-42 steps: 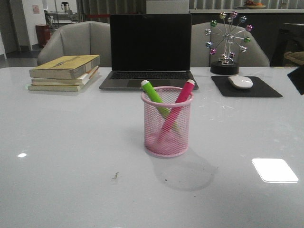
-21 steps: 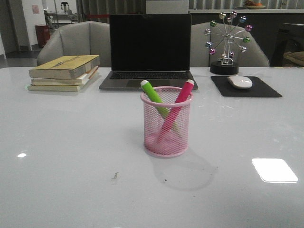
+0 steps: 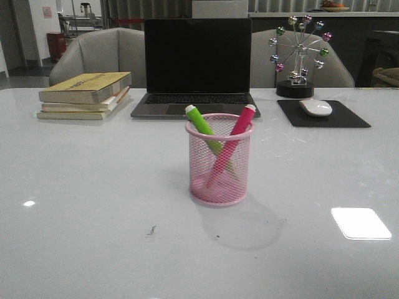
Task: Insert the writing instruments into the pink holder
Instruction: 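Open the left gripper and lift it away from the holder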
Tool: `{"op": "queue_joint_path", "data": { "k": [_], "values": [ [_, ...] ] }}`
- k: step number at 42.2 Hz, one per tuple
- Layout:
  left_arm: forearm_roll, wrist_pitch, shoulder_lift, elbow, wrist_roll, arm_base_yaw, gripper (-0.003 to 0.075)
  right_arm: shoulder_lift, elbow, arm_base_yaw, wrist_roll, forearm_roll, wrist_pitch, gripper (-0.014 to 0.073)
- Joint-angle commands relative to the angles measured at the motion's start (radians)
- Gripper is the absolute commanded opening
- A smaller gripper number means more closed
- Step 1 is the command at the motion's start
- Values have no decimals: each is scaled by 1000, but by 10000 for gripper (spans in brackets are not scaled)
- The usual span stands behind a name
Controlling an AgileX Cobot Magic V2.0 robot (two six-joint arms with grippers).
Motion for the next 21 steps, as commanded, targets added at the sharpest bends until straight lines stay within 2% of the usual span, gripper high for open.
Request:
{"op": "queue_joint_path", "data": {
  "k": [1, 11, 15, 21],
  "values": [
    [-7, -74, 2, -28, -9, 4, 91, -3, -27, -5, -4, 8, -61, 66],
    [-9, -78, -29, -23, -9, 21, 91, -3, -27, -5, -4, 8, -61, 66],
    [0, -105, -96, -4, -7, 104, 91, -3, -27, -5, -4, 8, -61, 66],
    [0, -332, -237, 120, -7, 269, 91, -3, -27, -5, -4, 8, -61, 66]
  ]
}}
